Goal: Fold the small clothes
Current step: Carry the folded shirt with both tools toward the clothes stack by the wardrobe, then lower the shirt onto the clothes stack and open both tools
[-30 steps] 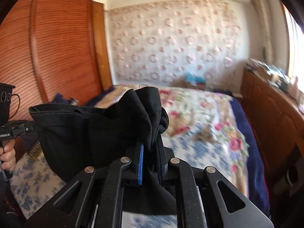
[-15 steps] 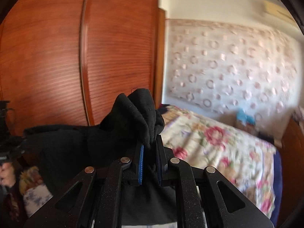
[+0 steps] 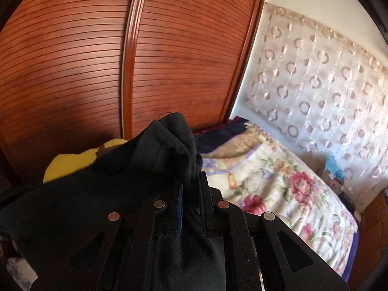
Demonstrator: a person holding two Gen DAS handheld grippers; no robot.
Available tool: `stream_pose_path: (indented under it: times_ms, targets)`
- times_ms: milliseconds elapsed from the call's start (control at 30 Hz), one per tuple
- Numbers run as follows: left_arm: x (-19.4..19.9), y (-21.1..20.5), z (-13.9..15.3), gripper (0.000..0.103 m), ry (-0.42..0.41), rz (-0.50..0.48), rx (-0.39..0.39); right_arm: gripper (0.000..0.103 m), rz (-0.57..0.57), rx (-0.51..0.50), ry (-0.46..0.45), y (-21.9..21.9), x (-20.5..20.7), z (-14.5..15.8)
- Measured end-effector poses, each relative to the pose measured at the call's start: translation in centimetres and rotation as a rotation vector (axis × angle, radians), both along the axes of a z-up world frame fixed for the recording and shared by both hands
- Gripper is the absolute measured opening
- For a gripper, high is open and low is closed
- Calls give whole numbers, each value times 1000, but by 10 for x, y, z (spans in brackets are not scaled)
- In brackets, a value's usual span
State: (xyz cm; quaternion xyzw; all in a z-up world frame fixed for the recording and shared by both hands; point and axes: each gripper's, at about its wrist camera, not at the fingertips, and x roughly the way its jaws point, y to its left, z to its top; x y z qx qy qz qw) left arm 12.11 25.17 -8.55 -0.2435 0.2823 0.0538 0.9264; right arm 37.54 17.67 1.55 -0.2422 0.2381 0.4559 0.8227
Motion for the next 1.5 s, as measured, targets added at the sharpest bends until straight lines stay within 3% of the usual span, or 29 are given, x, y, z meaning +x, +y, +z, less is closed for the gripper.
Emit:
stream_pose_path:
  times_ms: [133, 267, 367, 600, 700, 800, 1100, 1433, 1500]
  targets:
    - [-4, -2, 3, 10, -33, -36, 2, 20, -55, 2, 16, -3, -1, -5]
    - [-10, -7, 14, 12, -18, -29, 57, 41, -132, 72, 19, -23, 1, 10]
    - [-15, -10, 23, 12, -24, -30, 101, 45, -131, 115, 21, -42, -8, 22]
    - [-27, -22, 44, 22, -37, -63, 156, 46, -66, 117, 57, -55, -38, 5]
    - [-30, -34, 52, 24, -31, -69, 202, 47, -96, 83, 89, -51, -34, -19]
    - [-36, -46, 64, 25, -42, -66, 240, 47, -141, 109, 146, -57, -23, -32]
    - [-49, -70, 88, 25, -57, -35, 351, 47, -174, 131, 112, -88, -49, -2]
    - [-49, -109, 88, 25, -56, -82, 405, 48, -242, 214, 78, -197, -128, 23]
    - [-51, -121, 87, 25, -63, -94, 414, 54, -257, 216, 79, -215, -140, 22]
